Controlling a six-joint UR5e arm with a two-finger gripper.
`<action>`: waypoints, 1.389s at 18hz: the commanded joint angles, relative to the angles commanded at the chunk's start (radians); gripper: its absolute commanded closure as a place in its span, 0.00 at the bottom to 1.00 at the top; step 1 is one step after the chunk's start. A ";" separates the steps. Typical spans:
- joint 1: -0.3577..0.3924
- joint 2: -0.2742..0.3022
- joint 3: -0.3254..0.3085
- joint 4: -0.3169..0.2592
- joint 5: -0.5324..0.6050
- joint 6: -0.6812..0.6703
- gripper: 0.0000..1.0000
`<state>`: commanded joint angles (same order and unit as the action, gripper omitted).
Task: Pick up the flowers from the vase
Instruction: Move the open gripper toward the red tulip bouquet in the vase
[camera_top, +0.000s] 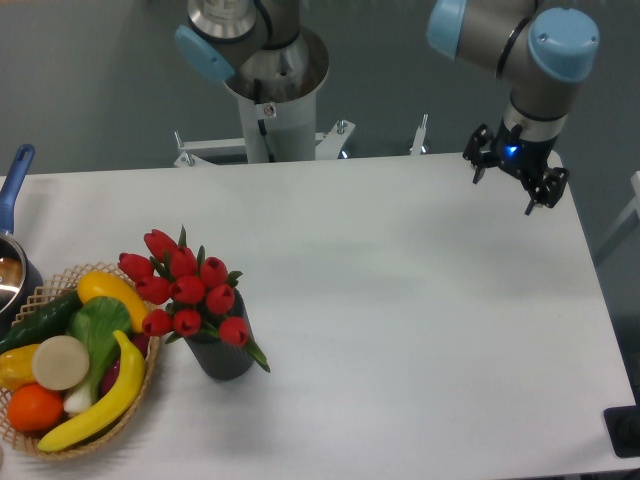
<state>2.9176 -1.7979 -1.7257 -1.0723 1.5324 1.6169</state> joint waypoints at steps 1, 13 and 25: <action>0.002 0.003 -0.003 0.000 0.000 -0.018 0.00; -0.060 0.133 -0.153 0.058 -0.271 -0.083 0.00; -0.284 0.203 -0.238 0.054 -0.851 -0.347 0.00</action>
<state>2.6341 -1.5953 -1.9634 -1.0186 0.6811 1.2702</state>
